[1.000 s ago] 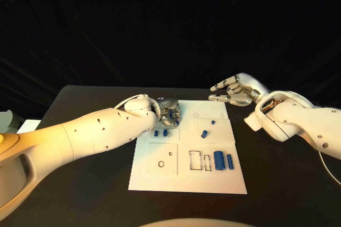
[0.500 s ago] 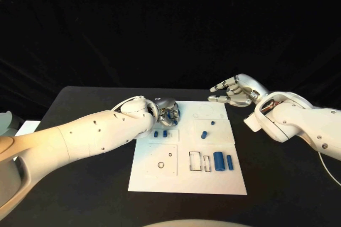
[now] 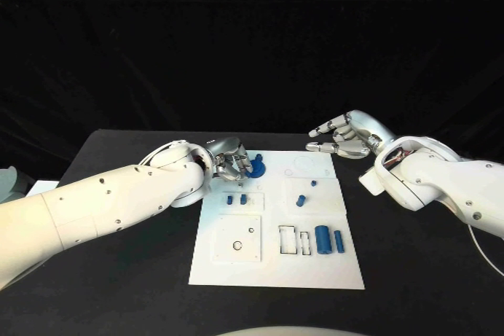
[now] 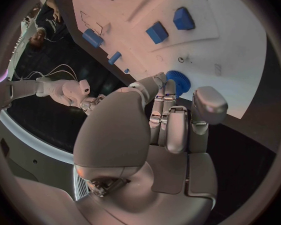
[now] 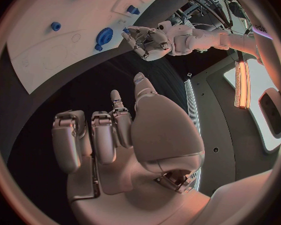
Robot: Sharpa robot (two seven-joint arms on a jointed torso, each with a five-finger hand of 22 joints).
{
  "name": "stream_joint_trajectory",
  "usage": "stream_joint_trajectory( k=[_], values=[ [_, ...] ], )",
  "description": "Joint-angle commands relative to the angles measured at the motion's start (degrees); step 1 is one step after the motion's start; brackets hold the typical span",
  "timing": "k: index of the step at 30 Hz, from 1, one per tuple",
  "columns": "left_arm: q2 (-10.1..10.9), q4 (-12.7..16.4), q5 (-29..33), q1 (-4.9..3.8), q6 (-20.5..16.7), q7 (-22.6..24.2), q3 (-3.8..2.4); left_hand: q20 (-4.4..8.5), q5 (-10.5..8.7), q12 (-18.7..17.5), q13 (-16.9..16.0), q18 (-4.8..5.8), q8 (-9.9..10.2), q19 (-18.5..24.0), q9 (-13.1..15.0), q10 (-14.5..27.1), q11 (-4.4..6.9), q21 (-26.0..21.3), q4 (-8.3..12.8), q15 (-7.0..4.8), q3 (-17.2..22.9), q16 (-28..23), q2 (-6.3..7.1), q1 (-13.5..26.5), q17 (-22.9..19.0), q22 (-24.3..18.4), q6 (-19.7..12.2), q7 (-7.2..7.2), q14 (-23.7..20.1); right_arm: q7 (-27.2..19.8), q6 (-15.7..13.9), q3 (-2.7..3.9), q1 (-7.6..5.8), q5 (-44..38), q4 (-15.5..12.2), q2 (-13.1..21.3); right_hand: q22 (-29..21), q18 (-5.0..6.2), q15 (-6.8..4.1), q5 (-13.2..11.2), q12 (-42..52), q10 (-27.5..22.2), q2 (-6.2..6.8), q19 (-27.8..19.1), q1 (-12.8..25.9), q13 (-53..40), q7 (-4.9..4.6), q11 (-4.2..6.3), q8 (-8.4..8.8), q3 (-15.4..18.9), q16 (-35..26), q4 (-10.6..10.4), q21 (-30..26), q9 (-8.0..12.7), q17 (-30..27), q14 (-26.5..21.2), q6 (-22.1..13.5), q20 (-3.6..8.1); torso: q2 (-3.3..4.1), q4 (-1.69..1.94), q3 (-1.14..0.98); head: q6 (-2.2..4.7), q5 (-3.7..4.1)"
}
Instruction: Assemble the parts on the task board
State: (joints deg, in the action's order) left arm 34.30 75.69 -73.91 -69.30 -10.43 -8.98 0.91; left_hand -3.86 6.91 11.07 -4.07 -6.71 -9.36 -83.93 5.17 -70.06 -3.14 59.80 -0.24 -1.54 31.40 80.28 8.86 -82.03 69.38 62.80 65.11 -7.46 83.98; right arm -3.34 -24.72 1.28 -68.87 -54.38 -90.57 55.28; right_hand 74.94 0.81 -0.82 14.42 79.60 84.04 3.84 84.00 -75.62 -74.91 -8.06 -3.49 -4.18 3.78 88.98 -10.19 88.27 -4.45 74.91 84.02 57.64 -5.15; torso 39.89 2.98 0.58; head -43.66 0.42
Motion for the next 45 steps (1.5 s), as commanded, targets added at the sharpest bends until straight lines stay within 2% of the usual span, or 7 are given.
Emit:
stream_joint_trajectory(
  k=[1,7,14,22,27,33,45],
  values=[
    [1.4,1.2,3.4,-0.12,0.7,-1.1,-0.09,0.24,0.13,-0.3,0.1,0.49,0.2,-1.2,0.1,-0.5,-0.08,0.4,0.1,-0.17,0.2,0.2,0.02,0.7,-0.1,0.1,0.4,0.04,2.5,-0.4,0.7,0.00,0.05,-0.1,0.0,-0.1,11.6,0.05,-0.26,0.2,0.0,1.4,-0.41,4.1,0.2,-9.5,0.09,0.41,-0.10,0.4,-0.3,0.0,-0.2,0.0,12.8,5.5,0.3,0.16,0.02,0.07,0.08,-0.12,0.04],
    [2.9,1.8,3.4,-0.14,2.2,-2.0,-0.05,0.21,0.02,-0.6,0.0,0.48,0.3,-1.2,0.1,-0.7,-0.03,0.3,0.1,-0.17,0.1,0.2,0.20,1.5,-0.2,0.1,0.6,0.13,2.5,-0.4,0.7,0.00,0.06,-0.1,0.1,-0.1,11.6,0.05,-0.26,0.2,0.0,1.4,-0.41,4.1,0.2,-9.5,0.09,0.41,-0.10,0.4,-0.3,0.0,-0.2,0.0,12.8,5.5,0.3,0.16,0.07,0.02,0.12,-0.17,-0.03],
    [3.3,1.9,1.3,-0.12,2.9,-2.5,0.01,0.20,-0.13,-0.9,0.0,0.48,0.5,-1.2,0.1,-0.9,0.02,0.4,0.0,-0.20,-0.2,0.2,0.35,2.3,-0.3,0.2,0.7,0.24,2.5,-0.4,0.7,0.00,0.09,-0.1,0.2,-0.1,11.6,0.05,-0.26,0.2,0.0,1.4,-0.41,4.1,0.2,-9.5,0.09,0.41,-0.10,0.4,-0.3,0.0,-0.2,0.0,12.8,5.5,0.3,0.16,0.10,-0.11,0.12,-0.24,-0.27],
    [2.8,1.3,0.7,-0.09,3.6,-2.8,0.20,0.21,-0.17,-1.1,0.0,0.47,0.6,-1.2,0.1,-1.1,0.09,0.4,0.0,-0.24,-0.4,0.3,0.39,2.6,-0.3,0.3,0.8,0.31,2.4,-0.5,0.6,0.00,0.11,-0.1,0.1,-0.1,11.6,0.05,-0.26,0.3,0.0,1.4,-0.49,4.1,0.1,-9.5,0.10,0.42,-0.11,0.5,-0.3,0.0,-0.2,0.0,12.8,5.5,0.3,0.17,0.10,-0.11,0.05,-0.26,-0.37],
    [2.3,0.9,0.7,-0.03,3.8,-2.8,0.32,0.22,-0.18,-1.1,0.0,0.46,0.6,-1.2,0.1,-1.1,0.11,0.4,0.0,-0.26,-0.4,0.3,0.39,2.6,-0.3,0.3,0.8,0.34,2.4,-0.5,0.6,0.00,0.11,-0.1,0.1,-0.1,11.6,0.05,-0.27,0.3,0.0,1.4,-0.53,4.1,0.1,-9.5,0.11,0.42,-0.12,0.5,-0.3,0.0,-0.2,0.0,12.8,5.5,0.3,0.17,0.12,-0.04,0.07,-0.26,-0.33],
    [1.4,0.3,0.2,0.07,4.0,-2.8,0.57,0.22,-0.19,-1.1,0.0,0.45,0.6,-1.2,0.0,-1.1,0.12,0.4,0.0,-0.27,-0.5,0.3,0.42,2.7,-0.3,0.2,0.8,0.35,2.4,-0.5,0.6,0.00,0.12,-0.1,0.1,-0.2,11.6,0.05,-0.27,0.3,0.0,1.4,-0.53,4.1,0.1,-9.5,0.11,0.42,-0.12,0.5,-0.3,0.0,-0.2,0.0,12.8,5.5,0.3,0.17,0.11,-0.20,0.06,-0.20,-0.47],
    [0.6,-0.6,0.0,0.15,5.4,-3.4,0.75,0.24,-0.19,-1.2,-0.1,0.43,0.6,-1.1,0.1,-1.3,0.18,0.3,0.1,-0.30,-0.5,0.2,0.42,2.7,-0.5,0.2,0.9,0.41,2.4,-0.6,0.6,0.00,0.12,-0.1,0.0,-0.2,11.6,0.05,-0.27,0.3,0.0,1.4,-0.53,4.1,0.1,-9.5,0.11,0.42,-0.12,0.5,-0.3,0.0,-0.2,0.0,12.8,5.5,0.3,0.17,0.11,-0.13,0.06,-0.25,-0.55]
  ],
)
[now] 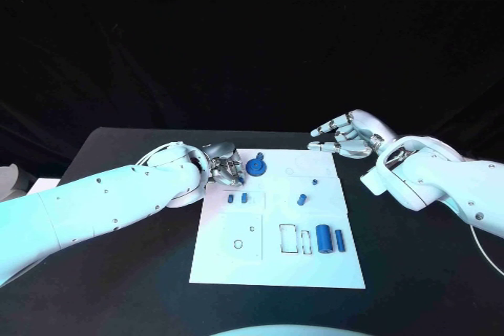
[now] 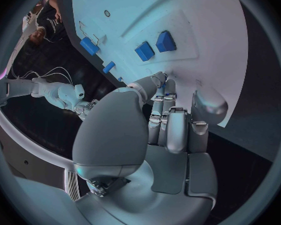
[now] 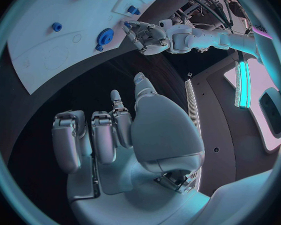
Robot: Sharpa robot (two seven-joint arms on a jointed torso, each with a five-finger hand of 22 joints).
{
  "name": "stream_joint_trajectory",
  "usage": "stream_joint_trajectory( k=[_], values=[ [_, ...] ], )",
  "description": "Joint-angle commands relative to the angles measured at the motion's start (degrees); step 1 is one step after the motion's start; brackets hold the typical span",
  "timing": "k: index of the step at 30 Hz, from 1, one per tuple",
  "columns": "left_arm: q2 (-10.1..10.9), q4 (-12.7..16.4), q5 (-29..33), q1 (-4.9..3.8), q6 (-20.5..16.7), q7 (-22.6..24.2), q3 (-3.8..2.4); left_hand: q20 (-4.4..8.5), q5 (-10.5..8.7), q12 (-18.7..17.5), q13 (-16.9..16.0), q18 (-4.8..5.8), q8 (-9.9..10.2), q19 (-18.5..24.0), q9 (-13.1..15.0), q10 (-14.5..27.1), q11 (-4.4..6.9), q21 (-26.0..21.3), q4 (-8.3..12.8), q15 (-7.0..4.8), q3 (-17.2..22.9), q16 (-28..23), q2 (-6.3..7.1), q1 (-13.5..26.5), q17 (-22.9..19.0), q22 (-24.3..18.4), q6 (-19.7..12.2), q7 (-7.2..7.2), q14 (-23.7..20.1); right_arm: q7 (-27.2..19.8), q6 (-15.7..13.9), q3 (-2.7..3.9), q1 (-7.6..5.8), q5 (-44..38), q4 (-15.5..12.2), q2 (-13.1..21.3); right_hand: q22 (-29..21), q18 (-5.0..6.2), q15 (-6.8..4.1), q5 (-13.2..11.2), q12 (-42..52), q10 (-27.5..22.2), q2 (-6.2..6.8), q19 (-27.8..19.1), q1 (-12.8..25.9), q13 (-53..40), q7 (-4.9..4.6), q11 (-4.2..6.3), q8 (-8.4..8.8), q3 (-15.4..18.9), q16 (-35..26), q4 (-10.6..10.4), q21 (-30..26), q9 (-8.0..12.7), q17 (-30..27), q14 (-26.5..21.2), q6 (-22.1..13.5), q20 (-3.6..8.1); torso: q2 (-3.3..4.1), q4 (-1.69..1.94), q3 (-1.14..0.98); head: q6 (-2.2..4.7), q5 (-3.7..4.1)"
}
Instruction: Assemble the parts on the task board
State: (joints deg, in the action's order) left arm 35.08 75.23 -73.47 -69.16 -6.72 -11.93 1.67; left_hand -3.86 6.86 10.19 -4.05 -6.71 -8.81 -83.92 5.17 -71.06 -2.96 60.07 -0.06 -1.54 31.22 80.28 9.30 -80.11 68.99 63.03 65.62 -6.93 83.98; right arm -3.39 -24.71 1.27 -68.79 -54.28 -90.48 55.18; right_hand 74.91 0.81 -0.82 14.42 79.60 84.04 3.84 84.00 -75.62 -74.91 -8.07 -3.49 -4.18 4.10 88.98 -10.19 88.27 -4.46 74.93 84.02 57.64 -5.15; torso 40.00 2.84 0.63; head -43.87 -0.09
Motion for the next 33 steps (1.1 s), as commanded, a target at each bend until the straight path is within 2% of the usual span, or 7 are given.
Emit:
stream_joint_trajectory(
  k=[1,25,33],
  values=[
    [-0.2,-0.2,-0.5,0.01,1.8,-0.5,0.00,0.25,-0.14,-0.3,-0.1,0.43,0.1,-1.1,0.1,-0.3,0.02,0.1,-0.1,-0.32,-0.4,0.2,-0.02,0.8,-0.1,0.0,0.4,-0.08,2.4,-0.5,0.6,0.00,0.03,-0.2,-0.1,-0.1,11.6,0.05,-0.26,0.3,0.0,1.4,-0.53,4.1,0.1,-9.5,0.11,0.42,-0.12,0.2,-0.3,0.0,-0.2,0.0,12.8,5.5,0.3,0.17,0.00,0.01,0.01,-0.06,-0.05],
    [-1.3,-1.4,-0.9,0.24,2.8,-0.8,0.15,0.31,-0.17,-0.5,-0.2,0.39,0.1,-1.1,0.1,-0.7,0.12,0.0,0.1,-0.42,-0.6,0.2,0.02,1.1,-0.3,0.0,0.7,0.04,2.4,-0.6,0.7,0.00,0.03,-0.2,-0.2,0.0,11.6,0.05,-0.26,0.3,0.0,1.4,-0.53,4.1,0.1,-9.5,0.11,0.42,-0.12,0.2,-0.3,0.0,-0.2,0.0,12.8,5.5,0.3,0.17,0.02,-0.01,0.06,-0.28,-0.03],
    [-1.3,-1.9,-0.8,0.33,4.6,-2.0,0.33,0.09,-0.13,-2.0,0.0,0.43,1.5,-0.9,-0.4,0.6,-0.55,-0.4,0.0,0.02,-1.3,0.0,0.59,2.3,-0.9,-0.2,-0.8,-0.70,2.2,-0.5,0.7,0.00,0.03,-0.2,-0.2,0.1,11.6,0.05,-0.26,0.3,0.0,1.4,-0.53,4.1,0.1,-9.5,0.11,0.42,-0.12,0.2,-0.3,0.0,-0.2,0.0,12.8,5.5,0.3,0.17,-0.05,0.09,-0.01,-0.37,0.18]
  ],
)
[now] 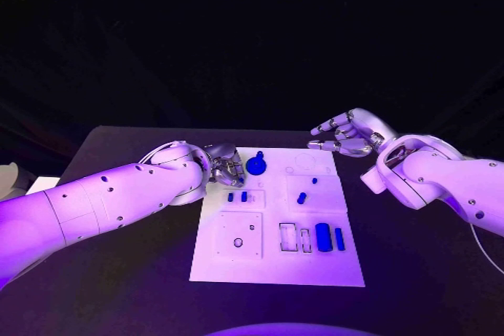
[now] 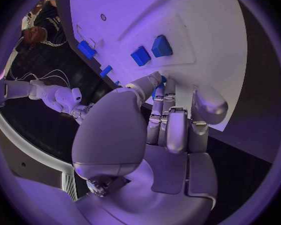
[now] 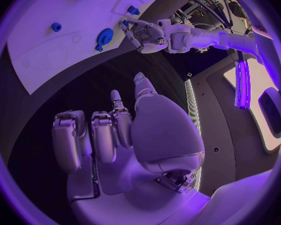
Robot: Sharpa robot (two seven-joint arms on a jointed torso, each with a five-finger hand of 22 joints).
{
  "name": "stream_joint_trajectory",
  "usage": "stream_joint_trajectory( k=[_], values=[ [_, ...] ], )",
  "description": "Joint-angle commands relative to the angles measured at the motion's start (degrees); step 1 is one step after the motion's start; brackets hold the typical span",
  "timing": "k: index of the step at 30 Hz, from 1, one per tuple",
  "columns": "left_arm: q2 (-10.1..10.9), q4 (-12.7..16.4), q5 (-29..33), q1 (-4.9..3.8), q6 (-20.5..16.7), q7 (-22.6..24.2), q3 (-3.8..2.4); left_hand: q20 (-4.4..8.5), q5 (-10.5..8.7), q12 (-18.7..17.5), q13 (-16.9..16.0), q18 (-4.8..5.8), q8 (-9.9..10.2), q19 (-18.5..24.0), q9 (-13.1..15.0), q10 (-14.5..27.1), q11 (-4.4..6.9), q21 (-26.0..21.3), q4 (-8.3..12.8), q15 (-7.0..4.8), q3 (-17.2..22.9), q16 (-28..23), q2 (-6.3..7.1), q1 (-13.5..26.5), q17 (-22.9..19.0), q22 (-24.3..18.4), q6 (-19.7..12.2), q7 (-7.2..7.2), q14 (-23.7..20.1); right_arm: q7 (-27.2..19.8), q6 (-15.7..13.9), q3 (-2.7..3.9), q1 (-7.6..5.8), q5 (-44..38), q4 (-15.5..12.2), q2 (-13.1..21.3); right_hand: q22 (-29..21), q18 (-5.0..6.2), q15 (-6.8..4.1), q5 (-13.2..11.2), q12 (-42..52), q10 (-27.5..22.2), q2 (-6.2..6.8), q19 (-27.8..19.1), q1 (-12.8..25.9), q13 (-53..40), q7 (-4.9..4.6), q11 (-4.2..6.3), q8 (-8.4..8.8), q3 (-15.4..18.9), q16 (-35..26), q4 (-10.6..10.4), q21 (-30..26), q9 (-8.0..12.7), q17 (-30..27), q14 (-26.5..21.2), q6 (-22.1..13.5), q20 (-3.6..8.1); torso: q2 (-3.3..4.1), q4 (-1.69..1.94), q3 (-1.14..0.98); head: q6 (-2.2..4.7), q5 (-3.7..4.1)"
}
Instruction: Assemble the parts on the task board
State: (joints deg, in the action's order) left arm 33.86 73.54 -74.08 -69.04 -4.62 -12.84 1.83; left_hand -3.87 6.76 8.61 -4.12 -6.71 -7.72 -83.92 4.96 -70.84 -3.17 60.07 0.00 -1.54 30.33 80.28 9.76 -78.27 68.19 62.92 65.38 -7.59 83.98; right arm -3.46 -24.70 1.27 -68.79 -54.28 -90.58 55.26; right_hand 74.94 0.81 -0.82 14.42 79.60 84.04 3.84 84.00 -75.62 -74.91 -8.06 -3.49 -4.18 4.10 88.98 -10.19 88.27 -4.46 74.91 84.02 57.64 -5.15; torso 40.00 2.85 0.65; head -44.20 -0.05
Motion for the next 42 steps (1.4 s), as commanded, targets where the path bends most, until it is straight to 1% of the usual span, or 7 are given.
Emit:
stream_joint_trajectory(
  k=[1,17,25,34,39,40,42],
  values=[
    [0.0,-0.2,-0.2,0.21,2.5,-1.2,0.17,0.05,-0.02,-0.6,0.1,0.44,0.6,-0.9,-0.2,0.5,-0.43,-0.5,0.0,0.09,-0.4,-0.1,0.21,0.5,-0.2,-0.1,-0.8,-0.15,2.2,-0.5,0.6,0.00,0.03,-0.2,-0.1,0.0,11.6,0.05,-0.26,0.3,0.0,1.4,-0.53,4.1,0.1,-9.5,0.11,0.42,-0.12,0.2,-0.3,0.0,-0.2,0.0,12.8,5.5,0.3,0.17,-0.04,0.09,0.00,-0.04,0.15],
    [0.1,0.0,0.5,0.22,1.9,-1.5,0.21,-0.67,0.07,-2.3,0.1,0.48,4.0,-0.8,-1.3,1.2,-1.47,-0.6,0.3,0.92,-0.4,-0.1,0.96,1.1,-0.8,0.0,-5.9,-1.52,2.0,0.1,1.3,0.00,0.03,-0.2,0.3,0.1,11.0,0.19,-0.27,0.3,-1.2,0.9,-0.62,3.8,0.0,-8.8,0.10,0.42,-0.09,0.4,-0.6,0.0,-0.6,0.0,12.3,5.3,0.3,0.18,-0.05,0.07,0.02,-0.09,0.09],
    [0.3,-0.2,0.6,0.22,1.2,-1.8,0.20,-1.07,0.05,-3.0,0.1,0.52,4.2,-0.7,-1.4,1.7,-2.12,-0.7,0.2,1.44,-0.6,-0.1,1.46,1.4,-1.2,0.0,-8.2,-2.33,1.9,1.1,2.4,0.00,0.03,-0.2,0.9,0.2,7.9,0.95,-0.46,0.2,-17.1,-5.7,-1.39,2.1,-1.1,0.7,0.15,0.58,0.13,1.9,-2.8,-0.1,-2.5,0.1,9.0,4.6,-0.4,0.35,0.00,-0.02,0.02,-0.10,0.18],
    [2.1,0.9,2.3,0.19,-1.3,-1.4,0.11,-1.26,0.13,-3.5,0.1,0.38,4.3,-0.6,-1.4,1.9,-1.96,-1.0,0.3,1.45,-1.1,-0.2,1.85,1.2,-1.7,-0.1,-10.9,-1.83,1.8,4.1,6.4,0.00,0.03,-5.6,1.9,0.3,3.4,1.98,-0.90,-0.1,-52.3,-14.9,-3.67,-0.1,-6.4,27.3,0.69,0.86,-0.34,1.5,-6.0,0.4,-5.7,0.0,5.0,3.6,0.7,1.15,-0.12,0.05,0.03,0.00,0.54],
    [5.4,3.3,13.9,-0.07,-6.0,0.8,-0.26,-1.27,0.57,-4.2,0.3,0.19,3.9,-0.3,-1.2,3.2,-1.98,-1.9,0.2,1.39,-1.2,-0.6,1.77,1.1,-2.7,-0.8,-11.0,-1.66,1.5,6.2,9.2,-0.02,0.08,-14.0,2.8,0.2,0.8,2.51,-0.68,-0.2,-63.2,-19.6,-3.59,-1.4,-10.7,37.3,0.26,0.43,-0.68,-0.3,-7.8,1.2,-7.7,-0.2,2.8,3.2,2.8,0.77,-0.12,0.04,0.01,0.24,0.44],
    [6.2,3.8,17.4,-0.13,-7.3,1.9,-0.31,-1.32,0.80,-4.4,0.3,-0.01,3.7,0.0,-1.1,3.7,-2.12,-3.0,0.2,1.50,-1.1,-1.0,1.68,1.1,-3.4,-1.7,-10.8,-1.76,1.3,6.6,9.7,-0.02,0.11,-15.9,2.8,0.2,0.5,2.59,-0.14,-0.6,-66.1,-18.1,-3.21,-1.5,-11.1,41.5,-0.42,0.28,-0.24,-0.7,-7.9,0.7,-7.9,0.0,2.8,3.3,2.9,0.53,-0.10,0.01,0.02,0.31,0.49],
    [7.3,4.6,24.3,-0.19,-9.5,4.8,-0.36,-1.42,1.10,-4.3,0.3,-0.16,3.4,0.3,-1.0,3.9,-2.31,-4.0,0.0,1.64,-0.8,-1.3,1.30,0.9,-4.1,-2.5,-10.2,-2.01,1.1,7.2,10.2,-0.02,0.19,-19.3,2.9,0.2,0.2,2.67,-0.06,-0.8,-68.9,-18.0,-2.70,-1.5,-12.3,45.5,0.14,0.02,-0.24,-1.4,-8.0,0.8,-8.2,0.0,2.7,3.3,3.8,0.39,-0.13,0.05,0.04,0.45,0.64]
  ],
)
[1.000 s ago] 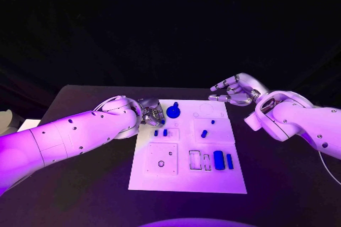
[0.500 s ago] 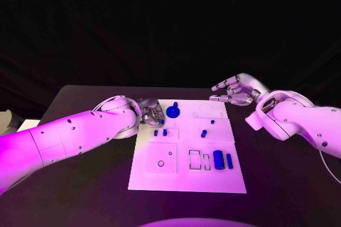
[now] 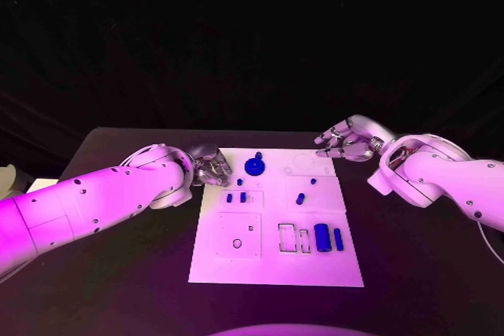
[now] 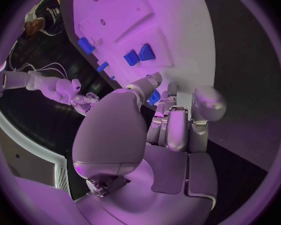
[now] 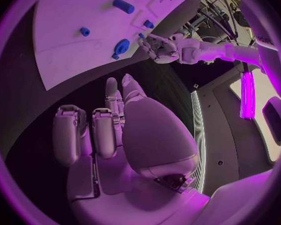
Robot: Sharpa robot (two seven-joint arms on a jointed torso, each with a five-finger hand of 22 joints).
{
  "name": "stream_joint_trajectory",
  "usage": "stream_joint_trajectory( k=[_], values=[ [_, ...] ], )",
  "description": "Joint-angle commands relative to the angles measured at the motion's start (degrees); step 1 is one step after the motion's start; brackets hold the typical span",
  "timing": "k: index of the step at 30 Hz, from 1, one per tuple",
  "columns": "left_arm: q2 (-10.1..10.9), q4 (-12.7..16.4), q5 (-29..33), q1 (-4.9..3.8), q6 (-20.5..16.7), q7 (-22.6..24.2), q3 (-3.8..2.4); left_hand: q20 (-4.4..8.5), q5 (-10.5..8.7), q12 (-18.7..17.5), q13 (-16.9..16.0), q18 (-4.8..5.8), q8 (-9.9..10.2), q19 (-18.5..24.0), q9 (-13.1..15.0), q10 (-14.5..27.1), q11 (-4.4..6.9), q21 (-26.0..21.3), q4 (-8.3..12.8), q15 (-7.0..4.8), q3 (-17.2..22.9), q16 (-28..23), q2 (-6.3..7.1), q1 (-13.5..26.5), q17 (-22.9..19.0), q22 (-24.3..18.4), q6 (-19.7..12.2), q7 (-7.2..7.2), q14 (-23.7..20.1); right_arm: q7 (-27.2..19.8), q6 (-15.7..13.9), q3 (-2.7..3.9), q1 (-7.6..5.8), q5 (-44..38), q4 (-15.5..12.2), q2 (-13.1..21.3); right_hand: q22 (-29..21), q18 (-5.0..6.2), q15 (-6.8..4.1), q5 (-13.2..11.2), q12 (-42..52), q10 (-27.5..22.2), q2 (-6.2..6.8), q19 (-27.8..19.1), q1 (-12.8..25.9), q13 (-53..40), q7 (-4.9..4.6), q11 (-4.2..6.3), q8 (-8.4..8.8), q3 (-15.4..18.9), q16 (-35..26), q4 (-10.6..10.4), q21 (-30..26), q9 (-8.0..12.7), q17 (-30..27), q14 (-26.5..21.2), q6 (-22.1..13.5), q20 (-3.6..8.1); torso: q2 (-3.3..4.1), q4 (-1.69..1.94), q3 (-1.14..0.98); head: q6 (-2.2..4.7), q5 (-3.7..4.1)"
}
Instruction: Assemble the parts on the task board
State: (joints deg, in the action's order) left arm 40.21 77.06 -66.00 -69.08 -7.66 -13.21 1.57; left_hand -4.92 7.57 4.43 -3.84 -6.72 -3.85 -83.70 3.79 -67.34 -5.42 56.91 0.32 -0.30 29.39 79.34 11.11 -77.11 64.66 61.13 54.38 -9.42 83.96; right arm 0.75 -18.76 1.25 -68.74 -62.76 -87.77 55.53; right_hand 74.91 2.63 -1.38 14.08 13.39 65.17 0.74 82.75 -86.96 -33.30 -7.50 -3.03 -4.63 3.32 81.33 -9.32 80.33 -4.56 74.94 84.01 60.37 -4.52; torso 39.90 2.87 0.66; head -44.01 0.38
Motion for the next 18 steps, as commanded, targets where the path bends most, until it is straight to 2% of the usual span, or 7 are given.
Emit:
stream_joint_trajectory(
  k=[1,2,6,9,12,14,18],
  values=[
    [1.7,1.6,21.8,-0.18,-7.8,7.7,-0.12,-0.42,0.38,0.1,0.0,-0.29,-0.7,0.4,0.2,0.2,-0.11,-1.7,-0.3,0.44,0.4,-0.8,-0.40,-0.3,-1.4,-1.3,1.3,-0.36,0.9,3.3,4.6,0.00,0.24,-13.1,0.1,-0.1,0.0,0.88,0.47,-0.6,-3.9,1.3,0.58,-0.3,-1.4,5.8,-0.36,-0.49,0.27,-1.0,-0.4,-0.2,-0.5,0.1,2.6,3.3,1.5,-0.29,-0.03,0.04,0.02,0.33,0.24],
    [2.4,2.2,28.2,-0.20,-8.9,10.5,-0.14,-0.51,0.36,0.2,0.0,-0.64,-1.0,1.0,0.3,0.2,-0.25,-3.7,-0.3,0.50,0.8,-1.9,-0.69,-0.5,-3.7,-3.0,1.8,-0.49,0.2,3.7,4.9,-0.01,0.37,-15.4,0.0,-0.1,-0.1,0.88,0.39,-0.7,-4.8,1.7,0.84,-0.4,-1.7,7.5,-0.25,-0.47,0.41,-1.3,-0.5,-0.4,-0.6,0.2,2.6,3.3,1.7,-0.35,0.00,-0.03,0.06,0.44,0.23],
    [4.3,4.3,58.1,-0.20,-10.2,20.7,-0.08,-1.16,0.08,1.3,-0.2,-3.31,-2.0,7.7,0.4,1.0,-0.67,-19.9,-1.4,1.05,1.8,-10.1,-2.31,0.4,-18.3,-15.7,3.7,-1.00,-6.3,4.9,5.5,-0.01,0.96,-23.5,-0.2,-0.4,-0.5,0.96,0.41,-2.8,-7.3,2.4,1.17,-0.4,-3.1,12.6,0.15,-0.48,0.63,-3.1,-0.9,-0.7,-1.0,0.3,2.3,3.3,2.8,-0.35,0.05,-0.02,0.15,0.75,0.85],
    [5.1,5.3,69.1,-0.15,-9.9,25.4,-0.03,-1.21,-0.04,2.3,-0.4,-3.62,-2.3,8.5,0.4,0.4,-0.51,-21.5,-2.0,1.03,1.4,-11.1,-2.95,1.1,-20.4,-16.9,4.3,-0.95,-7.3,5.5,5.8,-0.01,1.33,-27.4,-0.3,-0.7,-0.7,0.99,0.55,-5.0,-8.3,2.9,1.55,-0.4,-3.9,15.5,0.21,-0.48,0.85,-4.8,-1.1,-1.0,-1.2,0.4,2.0,3.3,3.1,-0.40,0.01,0.10,0.21,0.87,1.52],
    [6.0,6.3,76.3,-0.09,-8.9,29.6,0.02,-1.18,-0.14,3.5,-0.7,-3.71,-2.6,8.9,0.4,-0.1,-0.20,-22.1,-2.1,0.86,0.5,-11.6,-3.09,1.6,-21.6,-17.3,4.7,-0.68,-8.0,6.3,6.2,-0.05,1.85,-31.6,-0.3,-1.2,-0.9,1.03,0.58,-5.9,-9.1,2.8,2.14,-0.5,-4.1,17.5,0.30,-0.47,0.94,-6.1,-1.5,-1.4,-1.4,0.5,1.6,3.2,3.0,-0.46,-0.05,0.14,0.23,0.94,2.09],
    [6.6,7.0,78.6,-0.04,-8.1,31.2,0.07,-1.14,-0.13,4.0,-0.8,-3.73,-2.7,9.0,0.4,-0.1,-0.11,-22.3,-2.0,0.79,0.1,-11.9,-3.15,1.7,-22.3,-17.5,4.8,-0.58,-8.4,6.8,6.7,-0.09,2.10,-33.7,-0.2,-1.7,-1.1,1.07,0.60,-6.5,-9.4,2.7,2.71,-0.5,-4.1,18.9,0.37,-0.49,0.99,-7.1,-1.8,-1.8,-1.6,0.5,1.2,3.2,2.8,-0.47,-0.08,0.18,0.33,0.99,2.38],
    [7.5,8.3,80.6,0.04,-7.0,32.8,0.21,-1.10,-0.11,4.5,-0.8,-3.74,-2.8,9.2,0.4,-0.1,-0.02,-22.6,-1.8,0.74,-0.3,-12.2,-3.26,1.6,-23.0,-17.7,5.0,-0.49,-8.7,7.5,7.8,-0.22,2.52,-36.3,0.0,-2.4,-1.4,1.13,0.54,-6.9,-9.6,2.3,3.56,-0.6,-3.9,20.9,0.56,-0.38,1.01,-8.6,-2.8,-2.4,-1.9,0.6,0.1,2.9,2.5,-0.48,-0.08,0.20,0.30,0.97,2.42]
  ],
)
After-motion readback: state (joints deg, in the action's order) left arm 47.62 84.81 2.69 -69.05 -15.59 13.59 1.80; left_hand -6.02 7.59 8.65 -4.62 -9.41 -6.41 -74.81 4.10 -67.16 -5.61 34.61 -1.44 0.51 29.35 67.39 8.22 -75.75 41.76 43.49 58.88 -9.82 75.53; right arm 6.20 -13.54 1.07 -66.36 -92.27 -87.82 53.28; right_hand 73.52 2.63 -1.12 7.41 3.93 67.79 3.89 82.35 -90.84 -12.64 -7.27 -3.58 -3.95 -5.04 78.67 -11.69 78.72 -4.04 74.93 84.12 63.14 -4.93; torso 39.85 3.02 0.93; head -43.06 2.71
